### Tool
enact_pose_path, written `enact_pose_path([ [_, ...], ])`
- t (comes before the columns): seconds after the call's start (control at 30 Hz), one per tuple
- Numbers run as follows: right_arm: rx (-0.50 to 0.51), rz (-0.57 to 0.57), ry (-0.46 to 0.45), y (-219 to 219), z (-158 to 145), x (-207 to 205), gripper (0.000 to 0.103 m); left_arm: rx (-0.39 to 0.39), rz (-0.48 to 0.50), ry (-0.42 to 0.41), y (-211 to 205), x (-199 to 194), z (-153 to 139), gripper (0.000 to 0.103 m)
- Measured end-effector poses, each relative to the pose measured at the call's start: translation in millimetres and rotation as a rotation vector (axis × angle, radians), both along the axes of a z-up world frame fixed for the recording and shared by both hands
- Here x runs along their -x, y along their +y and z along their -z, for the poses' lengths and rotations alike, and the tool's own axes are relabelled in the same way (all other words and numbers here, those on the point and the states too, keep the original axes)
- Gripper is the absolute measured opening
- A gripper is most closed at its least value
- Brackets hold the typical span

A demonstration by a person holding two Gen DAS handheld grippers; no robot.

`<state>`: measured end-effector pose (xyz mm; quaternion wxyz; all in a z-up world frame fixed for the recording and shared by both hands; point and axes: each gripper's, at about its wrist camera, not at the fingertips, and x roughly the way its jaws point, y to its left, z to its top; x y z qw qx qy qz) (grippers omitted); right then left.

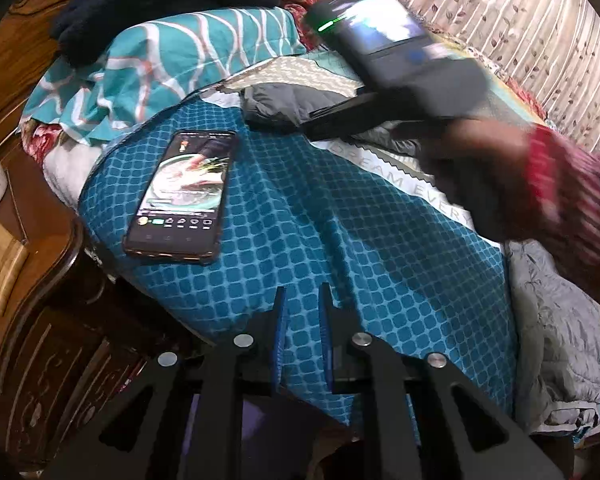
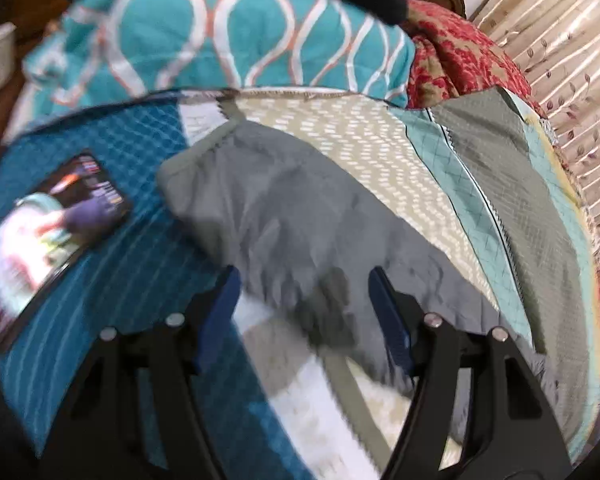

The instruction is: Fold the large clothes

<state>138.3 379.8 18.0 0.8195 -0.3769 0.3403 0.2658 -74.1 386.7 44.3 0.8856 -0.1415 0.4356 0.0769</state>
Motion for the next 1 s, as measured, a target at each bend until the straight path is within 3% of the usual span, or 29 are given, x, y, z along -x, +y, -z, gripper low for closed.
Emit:
enact_pose_path([
  [0.07, 0.056, 0.03, 0.003, 15.6, 14.1, -14.0, 0.063, 0.013, -0.002, -0.011, 2.9, 1.0, -1.2, 0.0],
  [0.1, 0.086, 0.039, 0.027, 22.2, 20.8, -20.9, 0.042, 0.018, -0.004, -0.014, 3.7, 1.7, -0.8, 0.0],
  [0.13, 0.098, 0.043, 0.056, 25.6, 23.6, -24.7, 0.014, 0.028, -0.007, -0.016, 4.8, 1.2, -0.4, 0.0],
  [0.2, 0.063, 0.085, 0.11, 25.3, 17.7, -36.4, 0.004, 0.051, -0.016, -0.017, 5.4, -4.0, 0.0, 0.0],
  [0.37, -0.255, 0.246, 0.202, -34.1, -48.5, -78.2, 0.002, 0.028, -0.001, -0.021, -5.4, -25.7, -4.2, 0.0],
  [0.47, -0.439, 0.372, 0.21, -102.7, -87.2, -101.6, 0.002, -0.018, 0.022, -0.025, -26.3, -48.2, -15.6, 0.0],
  [0.6, -0.651, 0.554, 0.19, -231.4, -118.9, -116.4, 0.002, -0.014, 0.05, -0.034, -53.2, -79.7, -30.2, 0.0],
  [0.73, -0.769, 0.725, 0.166, -365.9, -120.4, -123.8, 0.003, -0.065, 0.108, -0.06, -98.3, -126.6, -46.2, 0.0],
  [0.83, -0.83, 0.858, 0.171, -467.7, -101.8, -122.9, 0.003, -0.082, 0.165, -0.068, -139.0, -171.6, -54.2, 0.0],
  [1.0, -0.942, 0.987, 0.191, -578.2, -69.4, -108.0, 0.003, -0.085, 0.255, -0.064, -204.4, -236.7, -58.1, 0.0],
])
